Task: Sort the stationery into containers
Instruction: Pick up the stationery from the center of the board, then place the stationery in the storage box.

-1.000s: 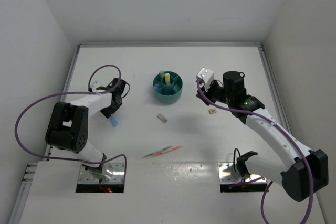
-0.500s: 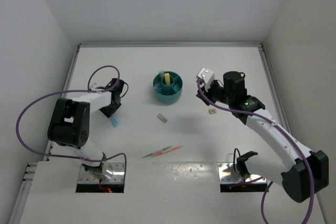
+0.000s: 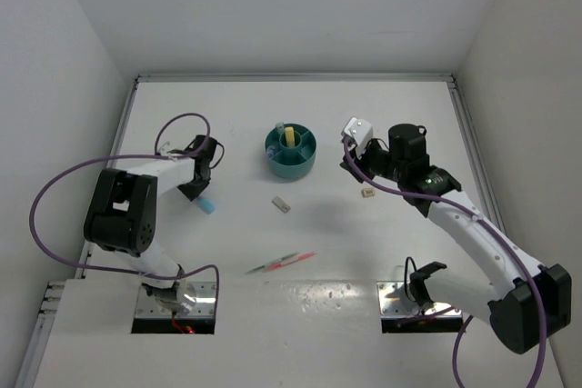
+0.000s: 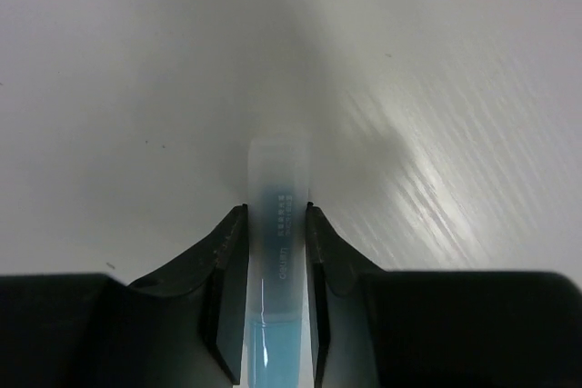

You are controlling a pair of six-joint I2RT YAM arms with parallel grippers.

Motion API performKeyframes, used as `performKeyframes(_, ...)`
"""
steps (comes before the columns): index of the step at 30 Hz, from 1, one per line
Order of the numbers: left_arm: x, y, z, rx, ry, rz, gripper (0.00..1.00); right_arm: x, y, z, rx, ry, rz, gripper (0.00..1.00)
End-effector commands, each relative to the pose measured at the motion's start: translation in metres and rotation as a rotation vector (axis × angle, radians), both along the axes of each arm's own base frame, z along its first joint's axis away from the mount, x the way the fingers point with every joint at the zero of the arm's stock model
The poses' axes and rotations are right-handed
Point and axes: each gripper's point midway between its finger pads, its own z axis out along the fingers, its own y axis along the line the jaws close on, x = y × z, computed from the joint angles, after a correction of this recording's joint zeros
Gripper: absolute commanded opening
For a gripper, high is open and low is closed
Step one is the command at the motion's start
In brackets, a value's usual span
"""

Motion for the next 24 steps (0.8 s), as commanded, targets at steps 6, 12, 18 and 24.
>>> performKeyframes(6, 0.065, -0.116, 0.167, 0.017, -0.397, -0.530, 0.00, 0.001, 0.003, 0.011, 0.035, -0.022, 0.010, 0.38)
performKeyframes(12, 0.088, -0.200, 0.246, -0.079, -0.797, -0.919, 0.00, 0.002, 0.004, 0.008, 0.032, -0.014, 0.010, 0.38)
performKeyframes(18, 0.098, -0.239, 0.290, -0.048, -1.143, -1.020, 0.00, 0.003, 0.004, 0.007, 0.032, -0.014, 0.010, 0.38)
performKeyframes(24, 0.109, -0.277, 0.295, 0.012, -1.230, -1.074, 0.00, 0.007, 0.003, -0.002, 0.020, 0.013, 0.000, 0.38)
